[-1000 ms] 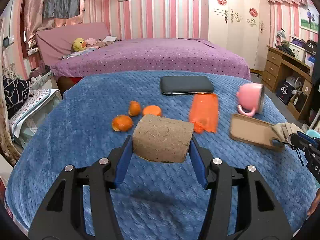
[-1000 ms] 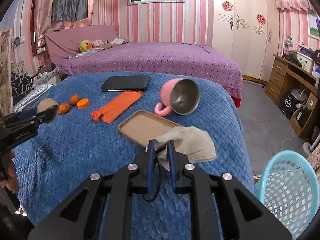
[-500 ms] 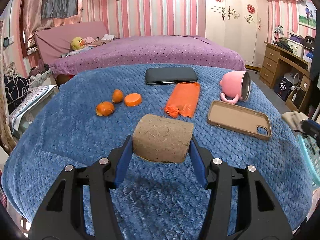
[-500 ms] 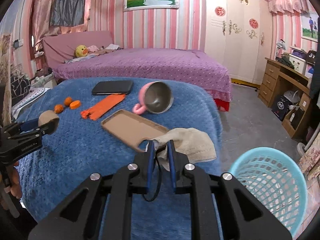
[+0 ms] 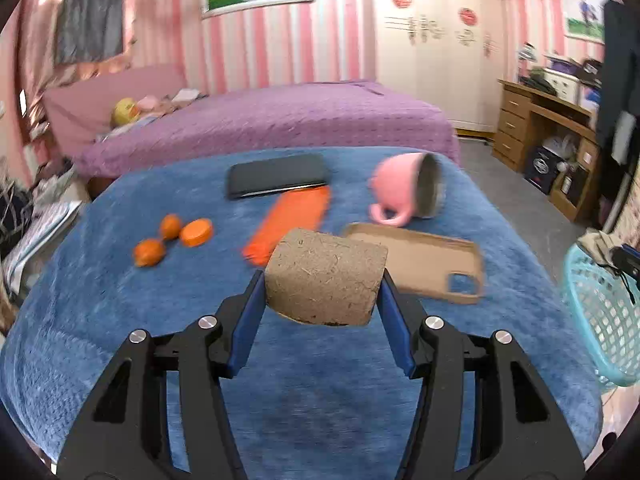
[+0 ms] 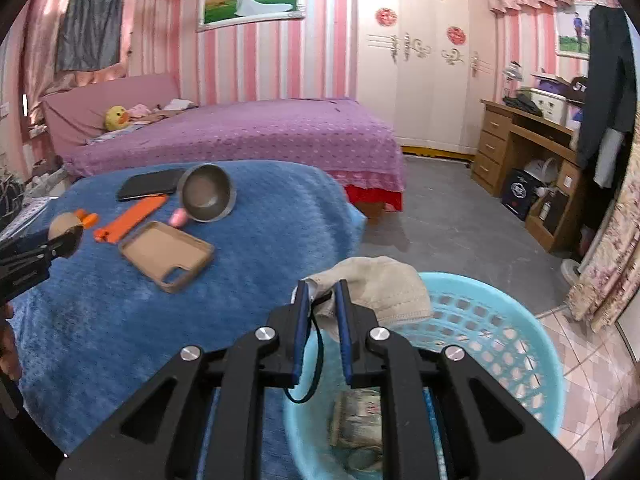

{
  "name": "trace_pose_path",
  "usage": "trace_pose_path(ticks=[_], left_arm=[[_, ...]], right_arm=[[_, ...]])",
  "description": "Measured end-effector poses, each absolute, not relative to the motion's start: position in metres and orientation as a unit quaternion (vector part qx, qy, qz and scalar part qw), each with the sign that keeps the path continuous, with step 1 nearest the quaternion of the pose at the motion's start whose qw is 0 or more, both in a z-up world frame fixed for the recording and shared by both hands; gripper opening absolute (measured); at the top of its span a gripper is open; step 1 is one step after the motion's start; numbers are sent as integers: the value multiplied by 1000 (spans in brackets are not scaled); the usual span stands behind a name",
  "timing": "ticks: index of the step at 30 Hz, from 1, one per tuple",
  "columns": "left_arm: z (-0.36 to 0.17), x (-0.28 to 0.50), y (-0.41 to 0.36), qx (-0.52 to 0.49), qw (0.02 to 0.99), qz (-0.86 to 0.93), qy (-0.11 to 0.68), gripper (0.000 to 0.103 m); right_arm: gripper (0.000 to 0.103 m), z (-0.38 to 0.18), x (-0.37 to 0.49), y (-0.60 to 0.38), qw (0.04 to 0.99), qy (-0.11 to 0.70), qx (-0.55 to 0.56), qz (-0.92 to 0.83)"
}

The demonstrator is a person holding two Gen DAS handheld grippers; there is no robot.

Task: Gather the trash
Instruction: 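Carry the paper tube and beige cloth over to the basket, then open the left tool to drop the tube while the right tool releases the cloth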

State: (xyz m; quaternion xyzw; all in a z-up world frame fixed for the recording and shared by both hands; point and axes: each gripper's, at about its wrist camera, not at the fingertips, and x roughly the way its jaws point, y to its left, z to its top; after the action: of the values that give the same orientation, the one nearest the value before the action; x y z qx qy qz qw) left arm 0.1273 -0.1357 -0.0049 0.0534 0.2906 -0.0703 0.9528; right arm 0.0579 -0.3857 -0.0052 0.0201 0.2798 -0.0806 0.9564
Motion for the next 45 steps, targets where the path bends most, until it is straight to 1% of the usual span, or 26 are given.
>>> trace_pose_path(ticks=[6, 13, 20, 27, 28, 31, 33, 35, 38, 42, 44, 45], left_arm=[[-7, 119, -201, 39, 945, -124, 301, 54], [-15, 107, -278, 50, 933, -175, 310, 54], [-28, 92, -336, 73, 923, -207, 316, 54], [-26, 74, -381, 97, 916, -242, 305, 54], [-25, 73, -387, 100, 915, -246, 304, 55], [-23, 74, -396, 99, 907, -261, 314, 69], [-19, 73, -400, 103, 908, -265, 309, 73], [-14, 71, -400, 112, 913, -261, 294, 85], [-11, 70, -394, 117, 919, -251, 280, 90], [-8, 79, -373, 114, 926, -226, 279, 93], [-7, 86, -360, 102, 929, -215, 285, 94], [-7, 89, -354, 98, 929, -212, 288, 94]], right_arm=[[14, -11, 44, -424, 953, 281, 30, -106], [14, -20, 35, -463, 949, 288, 34, -128], [14, -28, 28, -495, 945, 292, 44, -140], [14, -35, 15, -523, 942, 289, 71, -154], [14, -36, 13, -526, 942, 289, 74, -156], [14, -36, 11, -531, 942, 285, 82, -157], [14, -35, 12, -532, 942, 283, 84, -159], [14, -35, 13, -530, 942, 283, 85, -158], [14, -36, 14, -528, 943, 283, 83, -155], [14, -37, 14, -527, 943, 282, 83, -155], [18, -37, 15, -525, 943, 281, 81, -158], [18, -36, 15, -524, 943, 280, 82, -160]])
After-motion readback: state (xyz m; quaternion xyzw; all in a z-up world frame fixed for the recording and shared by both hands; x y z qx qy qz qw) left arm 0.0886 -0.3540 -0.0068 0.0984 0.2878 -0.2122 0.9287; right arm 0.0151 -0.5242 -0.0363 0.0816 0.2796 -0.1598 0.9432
